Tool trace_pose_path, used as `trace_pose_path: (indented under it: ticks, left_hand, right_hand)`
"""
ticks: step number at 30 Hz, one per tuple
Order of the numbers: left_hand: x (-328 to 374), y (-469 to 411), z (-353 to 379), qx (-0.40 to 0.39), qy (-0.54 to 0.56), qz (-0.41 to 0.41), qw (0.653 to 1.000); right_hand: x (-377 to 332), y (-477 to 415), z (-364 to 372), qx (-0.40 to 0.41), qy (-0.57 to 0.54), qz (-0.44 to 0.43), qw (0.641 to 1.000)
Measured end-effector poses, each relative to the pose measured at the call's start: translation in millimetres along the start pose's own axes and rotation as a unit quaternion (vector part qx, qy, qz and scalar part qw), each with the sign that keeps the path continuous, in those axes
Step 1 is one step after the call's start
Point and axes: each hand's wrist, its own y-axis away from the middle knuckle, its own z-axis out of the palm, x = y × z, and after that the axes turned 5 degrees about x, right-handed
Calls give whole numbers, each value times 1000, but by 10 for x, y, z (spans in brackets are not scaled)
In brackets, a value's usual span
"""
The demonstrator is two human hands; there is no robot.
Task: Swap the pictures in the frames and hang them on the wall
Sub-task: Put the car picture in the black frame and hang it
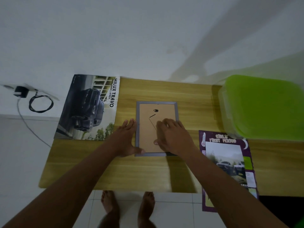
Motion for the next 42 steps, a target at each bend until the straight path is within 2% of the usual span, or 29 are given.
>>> trace_pose_path:
  ticks: [8,12,14,17,42]
  left_hand:
    - [40,-19,140,43,-7,-14,999]
    - [20,-28,159,44,-2,-13,999]
    - [11,-34,160,43,0,-14,999]
    - [11,-23,157,41,2,-15,999]
    - [-5,-17,171,49,18,-15,999]
  right_hand:
    - [78,-154,-56,9,-27,18,999]
    - [202,-439,-154,9,-94,41,995]
    - [256,-581,-227,-18,-116,51,992]
    - [293,-669,-254,-55,-97,54,992]
    - [279,-772,-196,-92,-9,40,995]
